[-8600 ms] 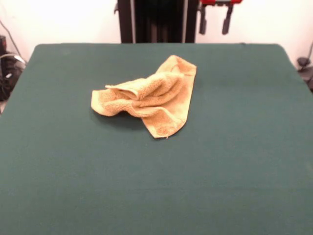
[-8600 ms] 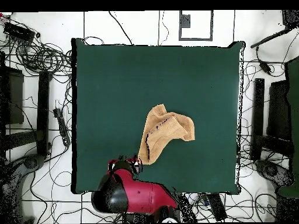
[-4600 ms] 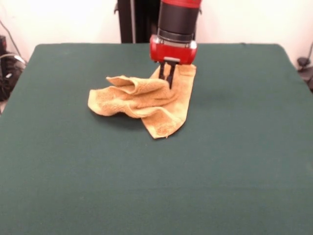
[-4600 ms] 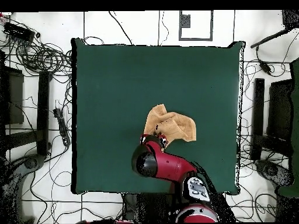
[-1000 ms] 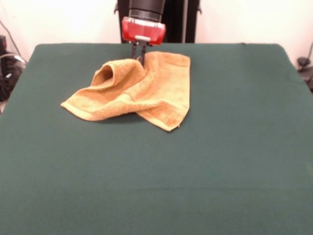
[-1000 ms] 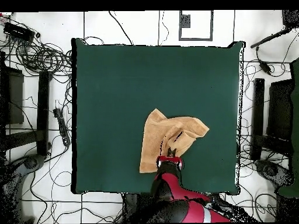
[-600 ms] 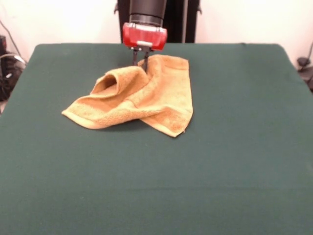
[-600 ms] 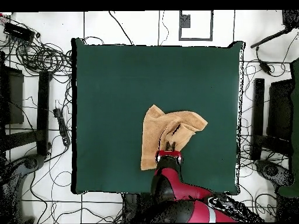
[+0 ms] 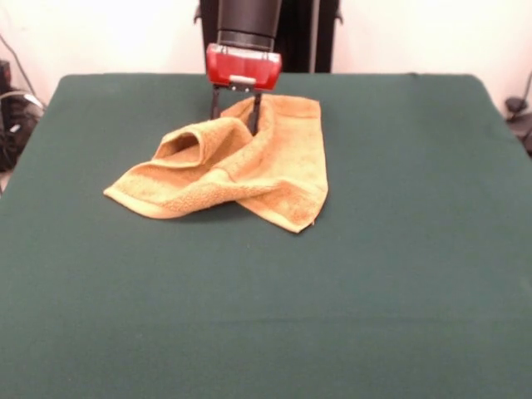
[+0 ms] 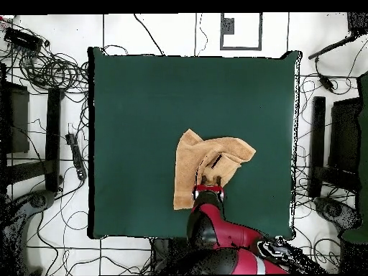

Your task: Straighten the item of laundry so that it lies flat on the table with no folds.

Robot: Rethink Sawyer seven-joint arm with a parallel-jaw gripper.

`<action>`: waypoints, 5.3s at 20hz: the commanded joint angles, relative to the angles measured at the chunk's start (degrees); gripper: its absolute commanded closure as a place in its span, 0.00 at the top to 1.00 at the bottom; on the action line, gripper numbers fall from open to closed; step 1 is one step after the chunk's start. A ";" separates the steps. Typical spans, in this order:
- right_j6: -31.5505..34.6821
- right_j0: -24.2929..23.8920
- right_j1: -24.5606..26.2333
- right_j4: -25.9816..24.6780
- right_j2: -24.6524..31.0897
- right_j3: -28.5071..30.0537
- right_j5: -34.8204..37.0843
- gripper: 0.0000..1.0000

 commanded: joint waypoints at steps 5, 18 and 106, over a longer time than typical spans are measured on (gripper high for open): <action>12.80 4.68 -8.27 6.37 7.30 -1.18 9.85 1.00; 14.63 14.59 -19.29 17.33 4.98 2.37 25.26 1.00; 22.68 28.97 9.41 56.03 -3.37 -19.27 22.81 1.00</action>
